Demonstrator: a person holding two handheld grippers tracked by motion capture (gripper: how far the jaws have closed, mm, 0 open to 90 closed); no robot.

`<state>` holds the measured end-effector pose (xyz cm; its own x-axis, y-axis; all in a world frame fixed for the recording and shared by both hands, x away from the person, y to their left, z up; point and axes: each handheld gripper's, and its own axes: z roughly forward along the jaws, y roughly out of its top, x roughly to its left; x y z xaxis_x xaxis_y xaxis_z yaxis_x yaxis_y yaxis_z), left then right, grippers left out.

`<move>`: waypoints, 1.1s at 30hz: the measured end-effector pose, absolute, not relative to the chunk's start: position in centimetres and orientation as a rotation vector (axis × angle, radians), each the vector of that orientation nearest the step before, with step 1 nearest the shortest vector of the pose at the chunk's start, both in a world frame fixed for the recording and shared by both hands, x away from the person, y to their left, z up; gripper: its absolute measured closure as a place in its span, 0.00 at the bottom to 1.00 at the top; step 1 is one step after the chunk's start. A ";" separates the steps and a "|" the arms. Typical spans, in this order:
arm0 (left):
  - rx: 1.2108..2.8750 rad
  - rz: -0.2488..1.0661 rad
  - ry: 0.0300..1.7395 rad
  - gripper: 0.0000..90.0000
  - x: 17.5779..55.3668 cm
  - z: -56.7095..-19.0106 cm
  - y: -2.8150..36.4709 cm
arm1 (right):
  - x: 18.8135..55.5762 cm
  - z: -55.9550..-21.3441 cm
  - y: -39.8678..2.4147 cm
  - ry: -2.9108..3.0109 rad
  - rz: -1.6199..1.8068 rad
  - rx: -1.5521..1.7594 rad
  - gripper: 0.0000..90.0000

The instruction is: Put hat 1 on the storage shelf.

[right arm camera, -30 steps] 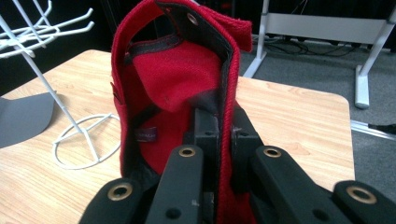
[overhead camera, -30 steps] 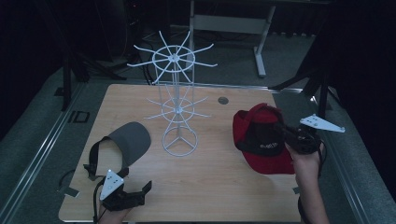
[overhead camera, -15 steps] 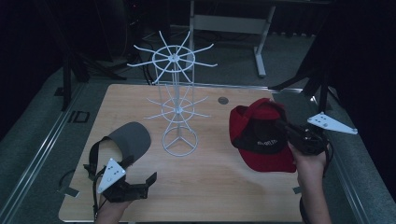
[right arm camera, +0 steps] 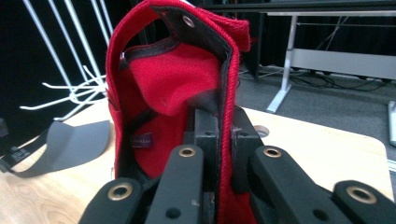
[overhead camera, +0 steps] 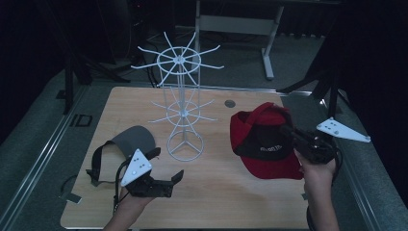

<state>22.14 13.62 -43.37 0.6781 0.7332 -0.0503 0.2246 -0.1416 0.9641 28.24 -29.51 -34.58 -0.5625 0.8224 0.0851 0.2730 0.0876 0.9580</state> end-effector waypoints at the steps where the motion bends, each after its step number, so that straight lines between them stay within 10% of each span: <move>1: 1.699 0.526 0.774 0.02 22.3 -43.1 13.3 | 28.1 -34.5 -29.4 1.889 1.490 1.075 0.95; 33: 1.790 0.467 0.534 0.04 26.3 -37.6 4.2 | 25.0 -32.8 -27.1 1.941 1.598 0.953 0.95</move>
<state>26.28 4.17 -37.61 0.8172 0.5747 0.0437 0.1198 -0.2436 0.9625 24.96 -27.09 -32.78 -0.6607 0.7460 0.0839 0.2255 0.0906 0.9700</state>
